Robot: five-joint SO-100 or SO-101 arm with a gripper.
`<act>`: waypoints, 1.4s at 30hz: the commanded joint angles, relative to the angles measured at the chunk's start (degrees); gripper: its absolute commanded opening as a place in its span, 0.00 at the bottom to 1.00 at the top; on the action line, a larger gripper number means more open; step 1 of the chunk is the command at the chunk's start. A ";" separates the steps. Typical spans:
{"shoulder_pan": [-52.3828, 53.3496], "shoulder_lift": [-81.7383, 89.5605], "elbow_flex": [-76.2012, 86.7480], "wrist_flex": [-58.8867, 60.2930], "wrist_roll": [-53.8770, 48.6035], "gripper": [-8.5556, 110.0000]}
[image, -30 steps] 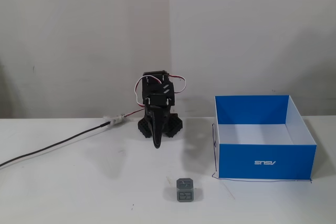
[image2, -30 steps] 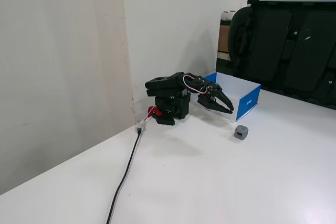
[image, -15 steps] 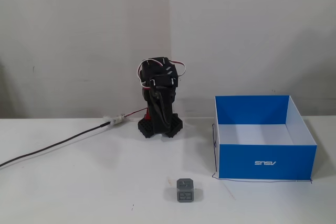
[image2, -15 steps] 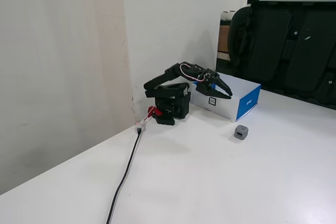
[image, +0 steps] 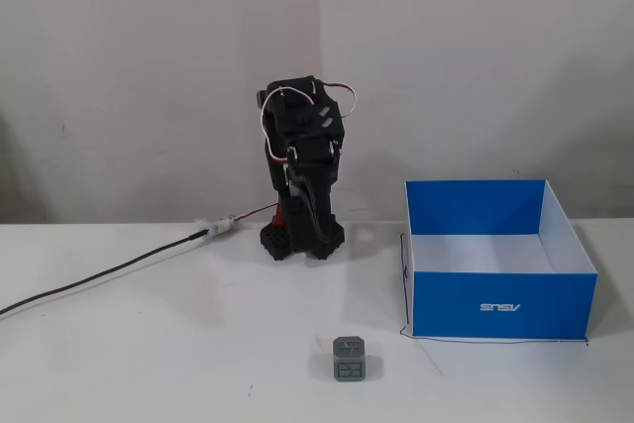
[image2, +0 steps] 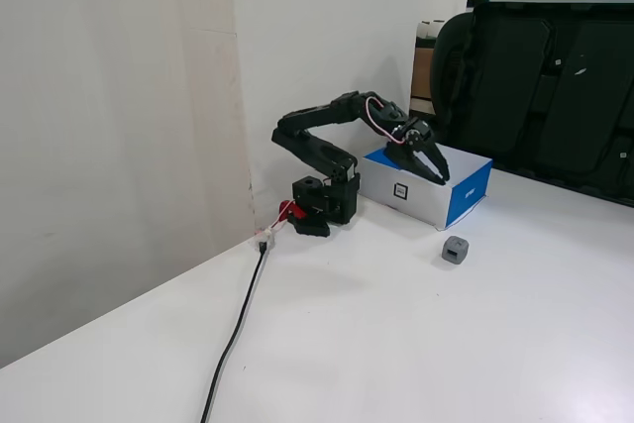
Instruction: Pick the gray block and keep it in the box.
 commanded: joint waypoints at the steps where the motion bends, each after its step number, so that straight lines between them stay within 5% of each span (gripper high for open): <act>1: -0.44 -5.98 -5.80 0.00 0.97 0.07; 14: -3.08 -19.25 -3.34 -1.49 4.75 0.28; 42: -2.02 -67.85 -27.42 -0.79 5.10 0.34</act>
